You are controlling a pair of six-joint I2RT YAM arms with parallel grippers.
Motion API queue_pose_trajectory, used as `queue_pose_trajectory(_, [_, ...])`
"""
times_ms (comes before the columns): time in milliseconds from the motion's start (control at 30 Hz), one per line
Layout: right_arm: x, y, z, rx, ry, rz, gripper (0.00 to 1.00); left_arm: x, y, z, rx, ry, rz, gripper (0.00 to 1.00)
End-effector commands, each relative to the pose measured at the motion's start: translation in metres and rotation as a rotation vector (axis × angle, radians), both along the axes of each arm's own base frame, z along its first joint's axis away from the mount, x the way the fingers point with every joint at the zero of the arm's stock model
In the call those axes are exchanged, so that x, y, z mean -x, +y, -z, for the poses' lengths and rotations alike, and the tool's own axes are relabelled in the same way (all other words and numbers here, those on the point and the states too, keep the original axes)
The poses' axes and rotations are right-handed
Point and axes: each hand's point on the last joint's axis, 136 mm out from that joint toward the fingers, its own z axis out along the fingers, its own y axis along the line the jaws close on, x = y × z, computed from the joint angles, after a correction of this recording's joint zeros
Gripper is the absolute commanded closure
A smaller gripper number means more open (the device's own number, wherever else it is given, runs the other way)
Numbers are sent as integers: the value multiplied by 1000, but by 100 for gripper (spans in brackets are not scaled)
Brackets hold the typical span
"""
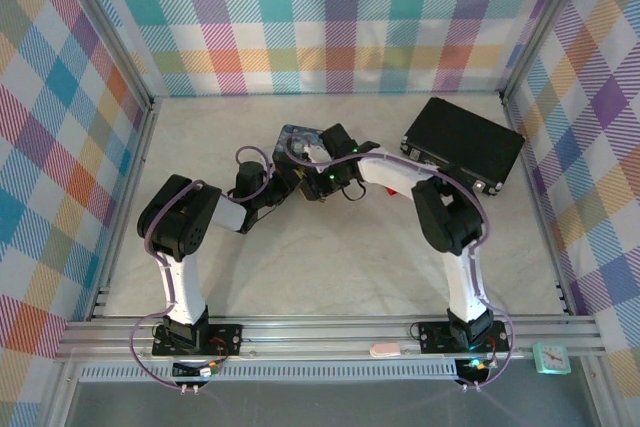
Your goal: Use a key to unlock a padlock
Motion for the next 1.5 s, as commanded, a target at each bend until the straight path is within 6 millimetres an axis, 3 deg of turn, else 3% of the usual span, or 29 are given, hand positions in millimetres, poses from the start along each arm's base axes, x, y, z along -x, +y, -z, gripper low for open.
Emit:
queue_pose_trajectory(0, [0, -9, -54, -91, -18, 196, 45, -1, 5, 10, -22, 6, -32, 100])
queue_pose_trajectory(67, [-3, -22, -63, -94, -32, 300, 37, -2, 6, 10, -20, 4, -37, 100])
queue_pose_trajectory(133, [-11, -37, -70, -79, -65, 405, 18, -2, 7, 9, -22, 1, -43, 100])
queue_pose_trajectory(200, [-27, -51, -75, -68, -103, 496, 11, -1, 9, 9, -26, 0, -54, 100])
queue_pose_trajectory(300, [-53, -58, -73, -91, -79, 586, 9, -1, 11, 8, -29, 1, -62, 100])
queue_pose_trajectory(400, [-74, -48, -70, -109, -93, 597, 9, -1, 10, 9, -24, 4, -64, 100])
queue_pose_trajectory(633, [-107, -44, -39, -90, -95, 705, 9, 0, 14, 9, -19, -5, -91, 100])
queue_pose_trajectory(867, [-104, -52, -8, -76, -35, 795, 11, -1, 20, 10, -6, -5, -135, 100])
queue_pose_trajectory(1200, [-79, -64, 28, -125, 76, 918, 14, -10, 56, 19, 93, -22, -387, 100])
queue_pose_trajectory(1467, [-87, -57, 14, -142, 46, 891, 15, -9, 66, 15, 97, -22, -444, 100])
